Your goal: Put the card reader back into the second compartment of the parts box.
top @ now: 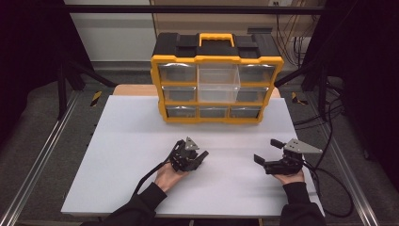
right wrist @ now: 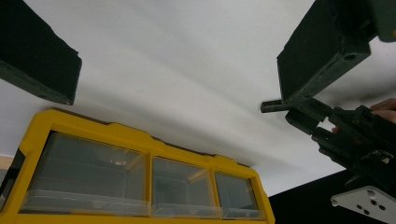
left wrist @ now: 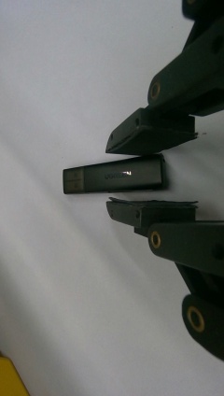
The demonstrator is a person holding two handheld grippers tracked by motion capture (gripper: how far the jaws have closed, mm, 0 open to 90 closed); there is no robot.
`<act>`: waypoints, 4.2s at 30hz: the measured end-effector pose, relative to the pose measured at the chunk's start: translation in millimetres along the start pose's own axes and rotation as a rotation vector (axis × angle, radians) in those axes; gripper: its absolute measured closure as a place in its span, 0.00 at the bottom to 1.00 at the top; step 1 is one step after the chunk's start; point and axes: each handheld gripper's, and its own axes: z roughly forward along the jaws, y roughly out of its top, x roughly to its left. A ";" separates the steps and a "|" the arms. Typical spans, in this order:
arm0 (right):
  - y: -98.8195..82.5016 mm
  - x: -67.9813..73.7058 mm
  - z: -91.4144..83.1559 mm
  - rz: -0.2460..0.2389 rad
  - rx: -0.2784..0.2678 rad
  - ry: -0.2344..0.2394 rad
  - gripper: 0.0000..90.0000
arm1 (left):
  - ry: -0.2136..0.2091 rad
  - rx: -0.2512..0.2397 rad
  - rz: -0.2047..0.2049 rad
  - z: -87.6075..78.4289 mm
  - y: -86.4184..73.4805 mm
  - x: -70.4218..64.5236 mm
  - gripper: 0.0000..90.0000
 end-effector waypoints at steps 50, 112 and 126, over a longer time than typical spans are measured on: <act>-0.2 0.2 0.6 0.000 0.002 0.000 0.00 | -0.021 -0.022 0.033 -10.2 4.2 4.0 0.81; -0.3 0.4 1.0 -0.003 0.005 0.001 0.00 | -0.008 -0.144 0.093 -72.4 24.0 -0.2 0.81; -0.4 0.5 1.2 0.000 0.006 0.003 0.00 | -0.001 -0.180 0.096 -88.0 27.8 -0.5 0.81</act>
